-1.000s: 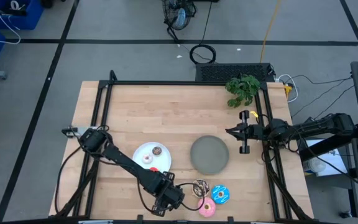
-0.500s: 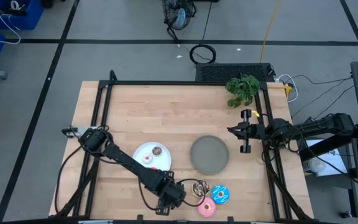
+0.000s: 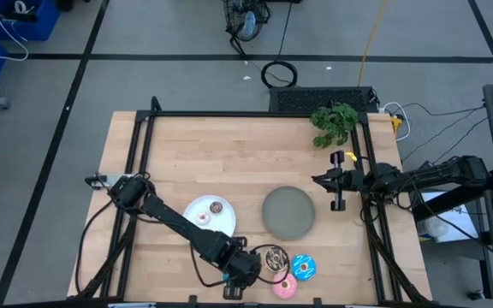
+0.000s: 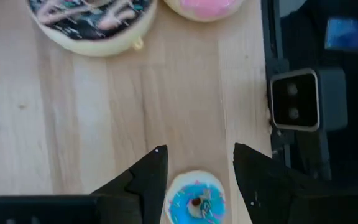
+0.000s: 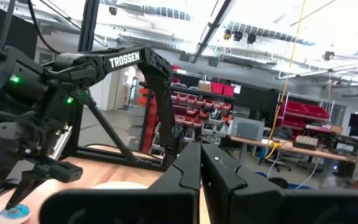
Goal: Pick & Place donuts
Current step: Put the mini blue donut on the white plate
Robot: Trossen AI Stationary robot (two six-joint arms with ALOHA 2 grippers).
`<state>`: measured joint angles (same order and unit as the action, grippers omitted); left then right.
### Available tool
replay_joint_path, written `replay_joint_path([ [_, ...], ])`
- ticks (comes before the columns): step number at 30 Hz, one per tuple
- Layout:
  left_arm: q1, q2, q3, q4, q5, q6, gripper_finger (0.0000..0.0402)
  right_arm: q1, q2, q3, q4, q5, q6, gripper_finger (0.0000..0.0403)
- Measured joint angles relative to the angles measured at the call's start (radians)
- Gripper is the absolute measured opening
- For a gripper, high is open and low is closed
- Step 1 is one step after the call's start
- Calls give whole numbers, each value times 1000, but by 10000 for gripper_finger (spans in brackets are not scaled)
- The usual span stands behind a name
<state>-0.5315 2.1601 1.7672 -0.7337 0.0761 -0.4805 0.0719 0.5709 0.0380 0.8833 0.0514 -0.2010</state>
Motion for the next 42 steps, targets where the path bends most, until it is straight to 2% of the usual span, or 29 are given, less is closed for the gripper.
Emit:
replay_joint_path([
  [7,-26,0,0,-82,-18,-30,184,0,0,0,2,-2,6,0],
  [20,-61,10,0,-115,-81,-56,184,0,0,0,2,-2,5,0],
  [33,-70,11,-90,-77,-86,-101,184,0,0,0,3,-2,5,0],
  [42,-69,11,-95,-48,-92,-105,184,0,0,0,3,-2,5,0],
])
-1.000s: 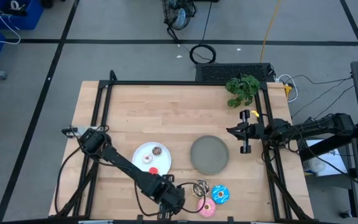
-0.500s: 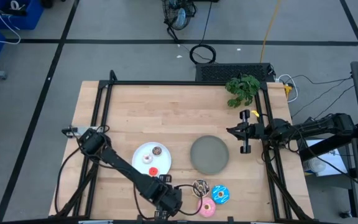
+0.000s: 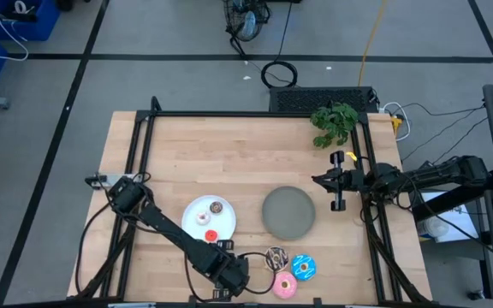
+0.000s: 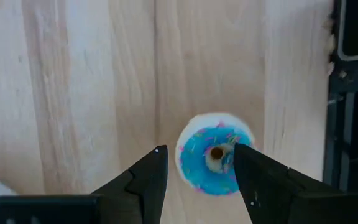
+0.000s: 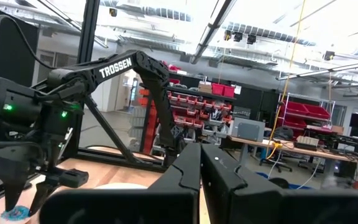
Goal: Pick & Place donuts
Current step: Put the mini blue donut on the white plate
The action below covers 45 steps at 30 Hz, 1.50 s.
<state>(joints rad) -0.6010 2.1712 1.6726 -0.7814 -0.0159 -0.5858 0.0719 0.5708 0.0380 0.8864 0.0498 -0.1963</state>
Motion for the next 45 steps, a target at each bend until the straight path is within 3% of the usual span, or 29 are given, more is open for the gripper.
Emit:
replay_joint_path([
  [13,0,41,0,-8,-17,-12,184,0,0,0,2,1,0,0],
  [22,1,74,5,7,32,-26,180,0,0,0,1,0,0,0],
  [26,1,72,5,10,47,-18,136,0,0,0,1,1,0,0],
  [32,5,55,3,15,74,4,18,0,0,0,3,1,0,0],
  [38,5,-43,21,-33,70,34,23,0,0,0,3,1,0,0],
  [45,2,-243,24,-109,-22,4,11,0,0,0,0,1,0,0],
])
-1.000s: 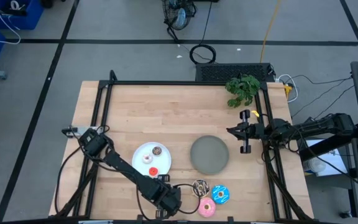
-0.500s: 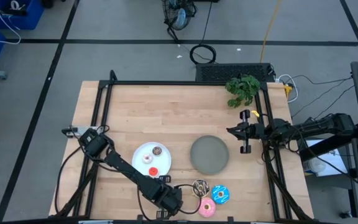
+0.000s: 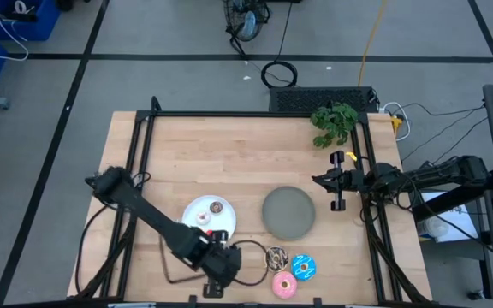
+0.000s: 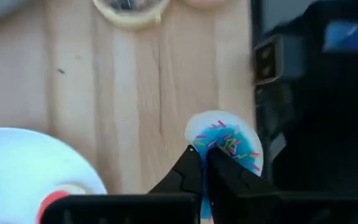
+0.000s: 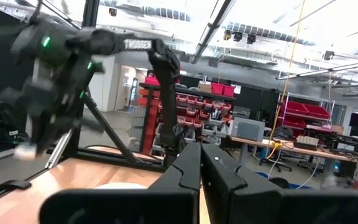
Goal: Pick & Place donuts
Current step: Put the mini blue donut on the white plate
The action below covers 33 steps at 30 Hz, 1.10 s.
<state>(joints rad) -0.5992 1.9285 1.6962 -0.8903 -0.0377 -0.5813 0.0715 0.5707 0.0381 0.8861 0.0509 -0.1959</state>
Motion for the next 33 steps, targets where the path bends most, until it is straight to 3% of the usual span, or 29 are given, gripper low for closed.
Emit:
replay_joint_path([
  [10,-40,-116,1,-196,-123,-162,13,0,0,0,-8,-2,0,0],
  [33,-64,-114,0,-205,-178,-211,6,0,0,0,-8,-1,10,0],
])
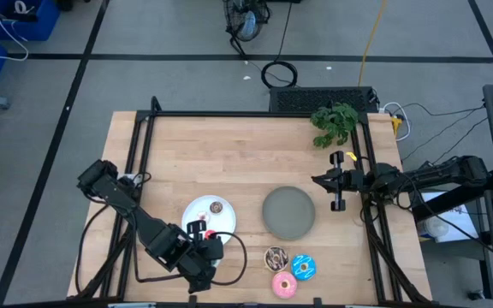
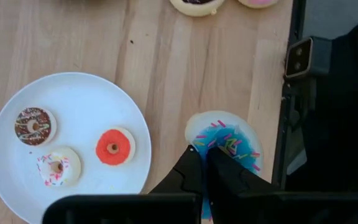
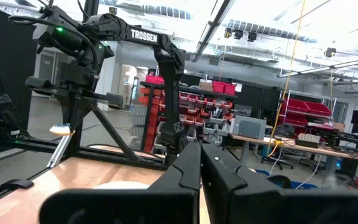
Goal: Pick & Place donuts
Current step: Put the mini blue donut on the white plate
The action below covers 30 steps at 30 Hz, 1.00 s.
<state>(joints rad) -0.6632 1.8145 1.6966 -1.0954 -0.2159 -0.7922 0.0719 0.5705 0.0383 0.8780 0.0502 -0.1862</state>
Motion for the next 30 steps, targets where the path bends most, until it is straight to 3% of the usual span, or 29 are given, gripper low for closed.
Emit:
replay_joint_path([
  [17,1,0,0,0,-29,3,12,0,0,0,0,0,-1,0],
  [25,27,0,0,-31,-82,-96,22,0,0,0,0,0,-1,0],
  [30,53,-1,-32,-38,-99,-104,7,0,0,0,0,0,0,0],
])
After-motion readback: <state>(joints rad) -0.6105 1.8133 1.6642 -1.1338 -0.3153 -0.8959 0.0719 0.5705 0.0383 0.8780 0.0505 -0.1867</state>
